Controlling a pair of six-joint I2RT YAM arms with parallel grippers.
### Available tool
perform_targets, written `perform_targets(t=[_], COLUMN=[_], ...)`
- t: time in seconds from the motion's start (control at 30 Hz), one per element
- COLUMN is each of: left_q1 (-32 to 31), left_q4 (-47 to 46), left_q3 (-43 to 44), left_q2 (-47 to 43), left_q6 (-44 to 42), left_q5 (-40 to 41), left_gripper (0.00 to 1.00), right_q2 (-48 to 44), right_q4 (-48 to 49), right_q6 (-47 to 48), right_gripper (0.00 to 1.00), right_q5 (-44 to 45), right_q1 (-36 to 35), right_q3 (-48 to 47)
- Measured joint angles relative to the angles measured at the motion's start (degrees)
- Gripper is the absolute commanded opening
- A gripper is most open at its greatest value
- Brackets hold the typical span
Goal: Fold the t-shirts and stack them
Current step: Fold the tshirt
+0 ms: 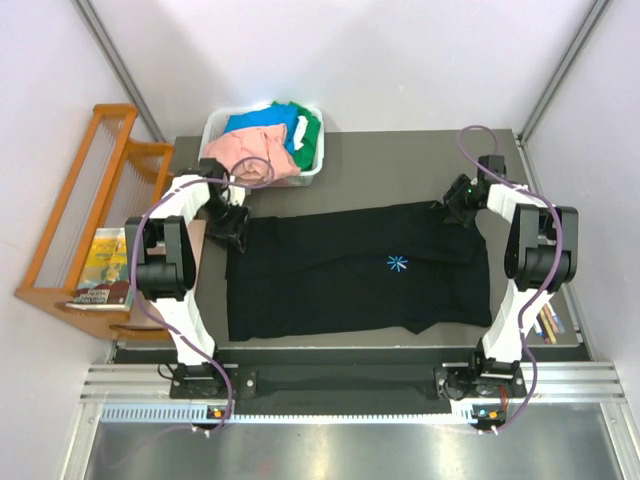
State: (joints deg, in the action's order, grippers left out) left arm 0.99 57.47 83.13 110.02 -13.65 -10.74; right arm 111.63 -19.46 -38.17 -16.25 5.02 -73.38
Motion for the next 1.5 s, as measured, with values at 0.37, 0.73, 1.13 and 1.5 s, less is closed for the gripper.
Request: perform_targets(t=[0.37,0.73,1.13,1.5], left_q1=[-2.4,-3.8,-6.1,-16.6], left_q4=[2.4,4.3,3.6,2.0], left_q3=[4.7,6.8,3.7,-3.8], left_q2=[-4.1,-5.6,-5.7,-4.9], left_q6=[0.0,0.1,0.1,0.4], left_q5=[-0.7,-1.9,-0.9,1.6], left_gripper=[0.59,0.59,0.56,0.55], right_q2=[3.3,4.6,0.9,-15.4], right_q4=[-2.1,-3.4,-6.3,-0.4], right_q6=[0.0,0.0,2.2,4.7], right_gripper=[0.55,0.55,0.96,0.79], right_q5=[3.6,4.7,4.3,0.2], right_q1=[3.3,7.8,6.6,-7.8], right_q3=[-5.5,-7.8,-10.0,9.0])
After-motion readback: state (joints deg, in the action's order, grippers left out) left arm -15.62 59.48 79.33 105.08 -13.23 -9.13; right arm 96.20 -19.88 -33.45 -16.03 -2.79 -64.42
